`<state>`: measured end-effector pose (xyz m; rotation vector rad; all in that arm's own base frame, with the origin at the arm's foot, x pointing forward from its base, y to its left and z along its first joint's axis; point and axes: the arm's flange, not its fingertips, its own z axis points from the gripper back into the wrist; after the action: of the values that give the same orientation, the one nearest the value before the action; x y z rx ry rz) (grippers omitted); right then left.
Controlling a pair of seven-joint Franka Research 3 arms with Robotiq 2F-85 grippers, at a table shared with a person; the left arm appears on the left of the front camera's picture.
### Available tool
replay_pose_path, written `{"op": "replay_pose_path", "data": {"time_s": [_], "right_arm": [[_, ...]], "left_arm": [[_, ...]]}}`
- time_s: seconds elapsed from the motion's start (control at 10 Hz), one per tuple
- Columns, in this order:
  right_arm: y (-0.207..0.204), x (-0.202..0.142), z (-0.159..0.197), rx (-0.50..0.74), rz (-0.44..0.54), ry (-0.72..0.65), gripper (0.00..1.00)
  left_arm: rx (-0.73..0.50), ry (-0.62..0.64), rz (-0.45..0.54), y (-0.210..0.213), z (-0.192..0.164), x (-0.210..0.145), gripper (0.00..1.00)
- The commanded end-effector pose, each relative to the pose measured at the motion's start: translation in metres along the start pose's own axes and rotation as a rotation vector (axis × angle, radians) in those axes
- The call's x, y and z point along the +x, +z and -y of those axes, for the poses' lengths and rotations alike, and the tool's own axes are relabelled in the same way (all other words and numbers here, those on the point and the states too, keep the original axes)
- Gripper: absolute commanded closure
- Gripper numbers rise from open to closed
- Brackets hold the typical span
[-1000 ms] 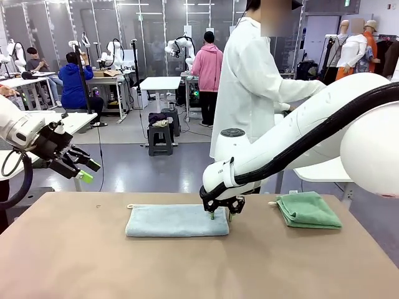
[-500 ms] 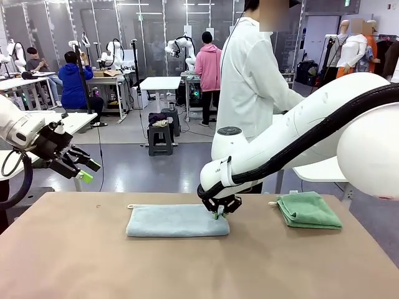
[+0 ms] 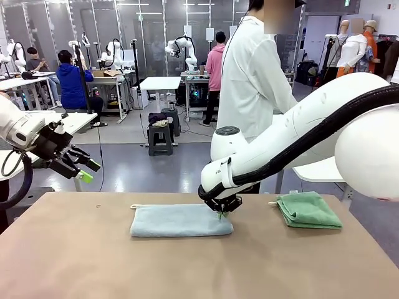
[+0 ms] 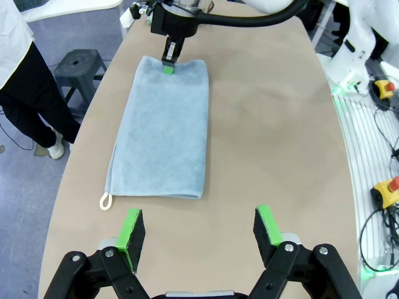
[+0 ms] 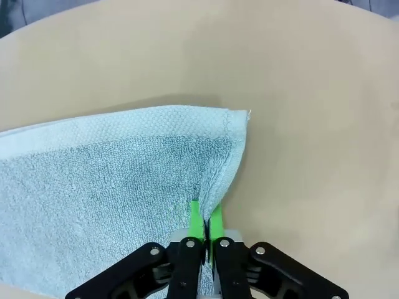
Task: Fold the towels and place them in the basket.
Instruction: When a person lays out a Towel with hook on the table, fold it in half twice.
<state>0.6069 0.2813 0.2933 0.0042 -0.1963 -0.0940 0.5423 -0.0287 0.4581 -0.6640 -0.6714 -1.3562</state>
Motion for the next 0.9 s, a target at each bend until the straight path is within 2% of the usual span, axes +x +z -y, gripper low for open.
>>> {"op": "replay_pose_path", "data": {"time_s": [0.0, 0.2, 0.4, 0.6, 0.8], "right_arm": [[-0.010, 0.008, 0.037, -0.032, 0.024, 0.037, 1.00], [-0.010, 0.013, 0.078, -0.002, 0.015, 0.059, 1.00], [0.003, 0.015, 0.097, 0.046, 0.059, 0.061, 1.00], [0.032, 0.016, 0.091, 0.057, 0.098, 0.079, 1.00], [0.071, 0.005, 0.057, -0.027, 0.088, 0.073, 1.00]], "left_arm": [[0.001, -0.002, 0.001, 0.000, 0.000, 0.001, 0.12], [0.001, -0.002, 0.001, 0.000, 0.000, 0.001, 0.12], [0.001, -0.002, 0.001, 0.000, 0.000, 0.001, 0.12], [0.001, -0.002, 0.001, 0.000, 0.000, 0.001, 0.12], [0.001, -0.002, 0.001, 0.000, 0.000, 0.001, 0.12]]}}
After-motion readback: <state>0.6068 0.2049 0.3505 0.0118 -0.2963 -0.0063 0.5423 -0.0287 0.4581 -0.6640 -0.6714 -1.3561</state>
